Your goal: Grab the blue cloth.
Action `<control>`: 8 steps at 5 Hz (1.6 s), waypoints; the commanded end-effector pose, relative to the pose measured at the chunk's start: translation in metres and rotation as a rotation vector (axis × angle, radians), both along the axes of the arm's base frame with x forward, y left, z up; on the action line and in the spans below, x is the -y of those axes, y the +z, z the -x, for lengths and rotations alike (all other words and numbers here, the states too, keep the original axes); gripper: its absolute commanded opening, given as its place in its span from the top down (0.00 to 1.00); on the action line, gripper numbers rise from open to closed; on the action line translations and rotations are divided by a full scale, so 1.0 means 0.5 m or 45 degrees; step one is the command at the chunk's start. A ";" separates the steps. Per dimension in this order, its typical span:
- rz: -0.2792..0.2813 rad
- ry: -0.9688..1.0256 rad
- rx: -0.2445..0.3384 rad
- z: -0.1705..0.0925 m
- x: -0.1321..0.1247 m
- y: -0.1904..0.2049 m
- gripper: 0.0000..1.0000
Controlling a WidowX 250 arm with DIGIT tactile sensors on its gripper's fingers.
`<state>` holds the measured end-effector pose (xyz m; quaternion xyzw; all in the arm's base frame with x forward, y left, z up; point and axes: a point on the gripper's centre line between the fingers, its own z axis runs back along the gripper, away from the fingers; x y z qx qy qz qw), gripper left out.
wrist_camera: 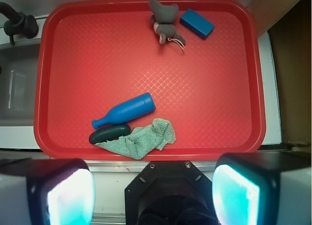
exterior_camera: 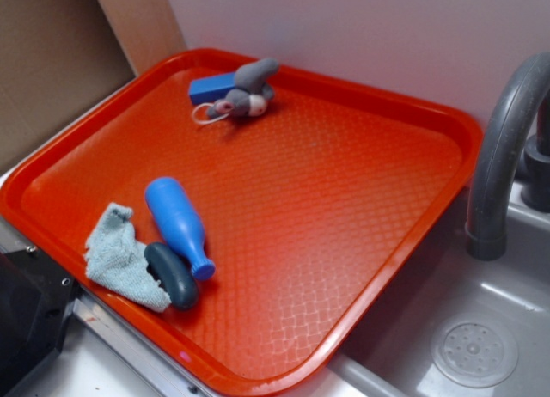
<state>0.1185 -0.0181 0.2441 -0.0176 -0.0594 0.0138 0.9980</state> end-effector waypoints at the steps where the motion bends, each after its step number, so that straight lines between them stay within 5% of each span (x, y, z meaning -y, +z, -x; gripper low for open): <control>1: 0.000 0.000 0.000 0.000 0.000 0.000 0.00; 2: -0.108 0.143 -0.078 -0.034 -0.024 -0.100 0.00; 3: -0.119 0.038 -0.159 -0.045 -0.017 -0.202 0.00; 4: -0.172 -0.211 -0.162 -0.056 -0.002 -0.302 0.00; 6: 0.028 -0.637 -0.138 -0.024 0.067 -0.391 0.00; 8: -0.032 -0.698 -0.236 -0.018 0.052 -0.446 0.00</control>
